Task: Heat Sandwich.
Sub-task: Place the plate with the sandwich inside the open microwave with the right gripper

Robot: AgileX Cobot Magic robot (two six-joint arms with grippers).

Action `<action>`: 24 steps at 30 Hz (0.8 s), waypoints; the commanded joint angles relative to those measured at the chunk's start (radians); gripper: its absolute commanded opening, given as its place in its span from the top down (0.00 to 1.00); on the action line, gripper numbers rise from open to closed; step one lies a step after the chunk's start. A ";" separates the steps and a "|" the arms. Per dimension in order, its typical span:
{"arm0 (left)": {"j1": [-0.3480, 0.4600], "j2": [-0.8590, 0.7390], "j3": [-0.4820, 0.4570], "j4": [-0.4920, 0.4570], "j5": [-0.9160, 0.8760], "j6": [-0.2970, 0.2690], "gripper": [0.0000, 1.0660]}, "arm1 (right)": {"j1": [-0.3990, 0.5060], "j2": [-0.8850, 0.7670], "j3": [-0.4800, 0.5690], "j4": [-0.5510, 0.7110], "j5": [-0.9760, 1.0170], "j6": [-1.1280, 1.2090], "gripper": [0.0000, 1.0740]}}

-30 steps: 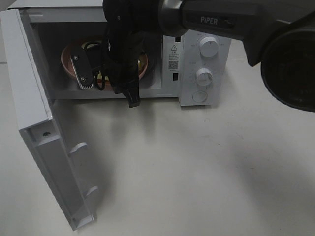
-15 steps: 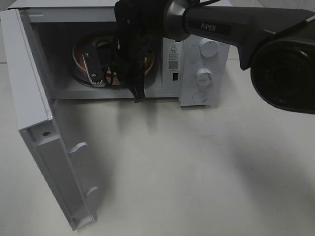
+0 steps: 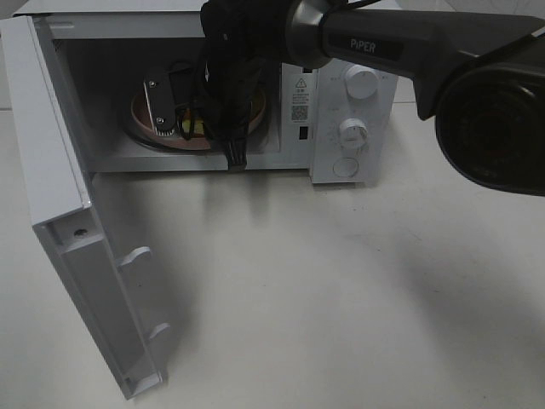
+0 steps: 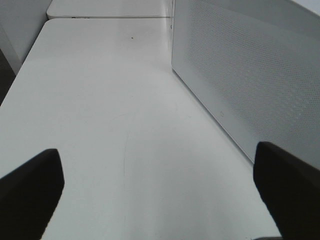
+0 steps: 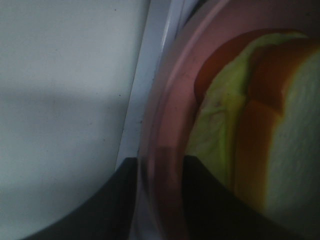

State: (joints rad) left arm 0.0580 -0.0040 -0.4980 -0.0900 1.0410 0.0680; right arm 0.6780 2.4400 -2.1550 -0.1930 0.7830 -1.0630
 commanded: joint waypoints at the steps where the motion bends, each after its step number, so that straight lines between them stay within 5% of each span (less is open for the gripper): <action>1: 0.001 -0.026 0.004 0.004 -0.005 -0.003 0.08 | -0.002 -0.005 -0.010 -0.003 -0.007 0.063 0.50; 8: 0.001 -0.026 0.004 0.004 -0.005 -0.003 0.08 | 0.001 -0.007 0.005 0.050 0.021 0.098 0.32; 24: 0.001 -0.026 0.004 0.004 -0.005 -0.003 0.08 | 0.002 -0.102 0.201 0.016 -0.091 0.121 0.31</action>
State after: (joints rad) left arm 0.0580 -0.0040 -0.4980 -0.0890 1.0410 0.0680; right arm 0.6790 2.3570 -1.9700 -0.1620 0.7110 -0.9600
